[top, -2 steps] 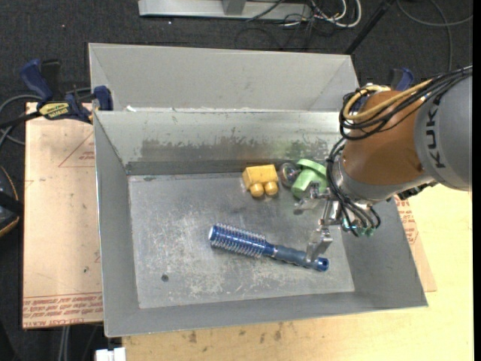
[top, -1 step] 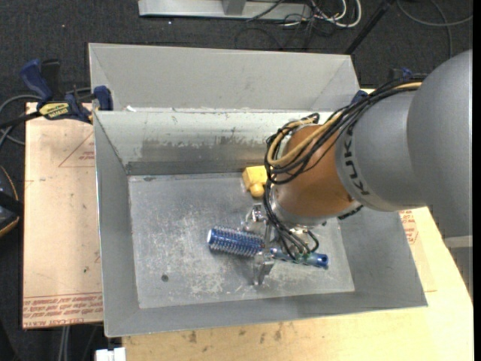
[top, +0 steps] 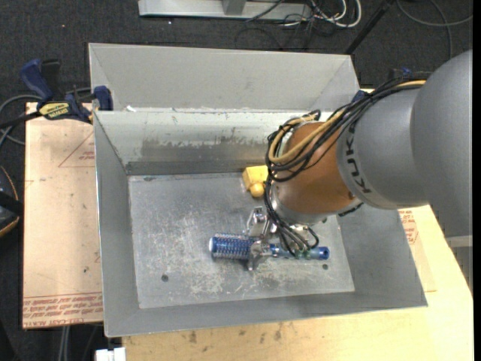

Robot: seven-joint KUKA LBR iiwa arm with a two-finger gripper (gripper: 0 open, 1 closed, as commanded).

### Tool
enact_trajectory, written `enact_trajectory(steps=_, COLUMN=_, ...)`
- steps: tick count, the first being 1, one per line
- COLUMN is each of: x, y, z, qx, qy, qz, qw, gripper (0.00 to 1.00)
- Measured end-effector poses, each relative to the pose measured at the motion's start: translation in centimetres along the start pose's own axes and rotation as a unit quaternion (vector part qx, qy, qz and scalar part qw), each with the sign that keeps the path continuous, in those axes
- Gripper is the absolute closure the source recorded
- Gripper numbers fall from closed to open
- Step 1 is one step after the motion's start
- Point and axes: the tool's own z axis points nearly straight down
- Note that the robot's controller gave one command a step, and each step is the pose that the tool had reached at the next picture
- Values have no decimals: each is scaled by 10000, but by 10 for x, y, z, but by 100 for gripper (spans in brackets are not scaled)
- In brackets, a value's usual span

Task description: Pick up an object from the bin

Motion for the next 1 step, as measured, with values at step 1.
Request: enact_trajectory(steps=1, x=33, y=11, z=-194, qx=3, qy=60, qz=41, qw=10000, gripper=100)
